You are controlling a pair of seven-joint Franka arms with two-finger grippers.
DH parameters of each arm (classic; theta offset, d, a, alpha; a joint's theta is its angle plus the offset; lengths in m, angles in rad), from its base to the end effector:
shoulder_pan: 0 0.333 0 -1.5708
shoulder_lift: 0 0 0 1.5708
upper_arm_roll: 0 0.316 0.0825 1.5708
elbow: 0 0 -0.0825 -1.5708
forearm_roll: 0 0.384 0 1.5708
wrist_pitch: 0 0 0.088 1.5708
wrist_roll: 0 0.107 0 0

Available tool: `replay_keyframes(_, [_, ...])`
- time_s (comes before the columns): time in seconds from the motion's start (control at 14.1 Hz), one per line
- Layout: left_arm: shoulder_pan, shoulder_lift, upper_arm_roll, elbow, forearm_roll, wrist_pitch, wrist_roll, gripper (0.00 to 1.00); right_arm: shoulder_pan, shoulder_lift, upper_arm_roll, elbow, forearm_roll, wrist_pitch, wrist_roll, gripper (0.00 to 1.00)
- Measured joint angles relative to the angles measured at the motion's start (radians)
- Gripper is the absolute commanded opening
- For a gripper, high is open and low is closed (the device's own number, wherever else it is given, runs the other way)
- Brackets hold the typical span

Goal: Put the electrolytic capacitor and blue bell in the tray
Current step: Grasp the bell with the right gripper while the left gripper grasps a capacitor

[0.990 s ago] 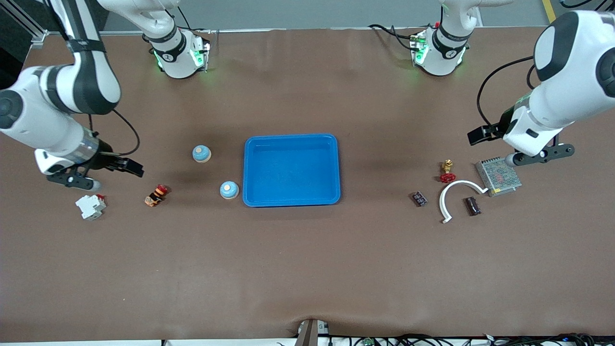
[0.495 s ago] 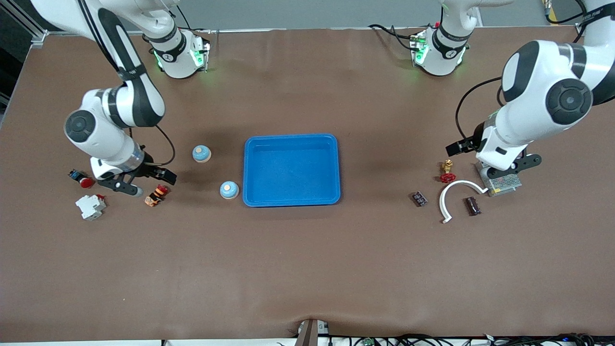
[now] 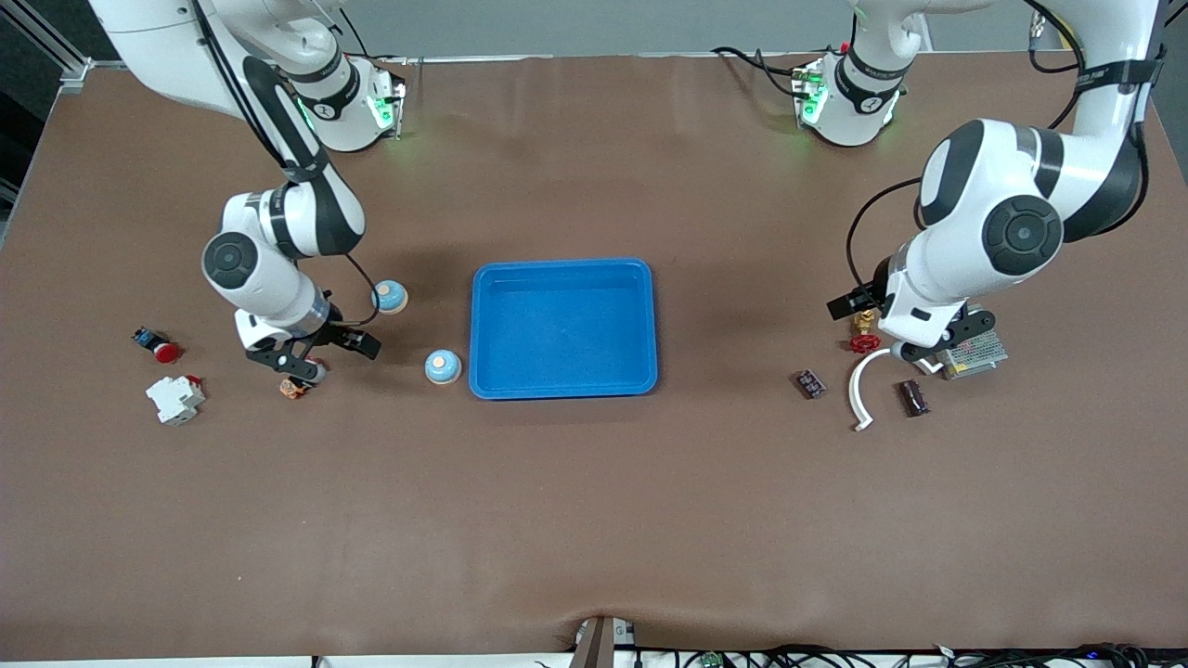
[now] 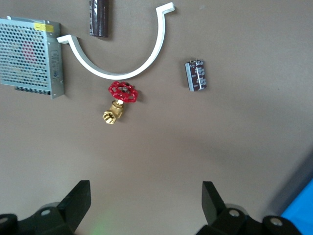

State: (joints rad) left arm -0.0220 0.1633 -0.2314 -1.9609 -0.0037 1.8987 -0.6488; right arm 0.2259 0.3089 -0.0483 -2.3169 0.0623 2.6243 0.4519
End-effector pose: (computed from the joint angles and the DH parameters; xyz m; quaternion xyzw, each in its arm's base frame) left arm 0.5472 -0.1385 0.3782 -0.9743 -0.1954 0.1082 0.0298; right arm 0.5158 0.0905 0.2087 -0.9867 0.1624 0.0029 0.0075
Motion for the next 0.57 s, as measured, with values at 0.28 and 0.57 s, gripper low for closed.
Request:
replay_keyframes(0.28, [0.0,0.008,0.0,-0.104,0.0,0.124,-0.034,1.0,0.021,-0.001,0.0,-0.074,0.0,0.054,0.018,1.0])
replay_keyframes(0.57, [0.003,0.028,0.0,-0.169,0.0,0.219,-0.115,1.0,0.059,-0.021,0.0,-0.128,0.0,0.075,0.071,1.0])
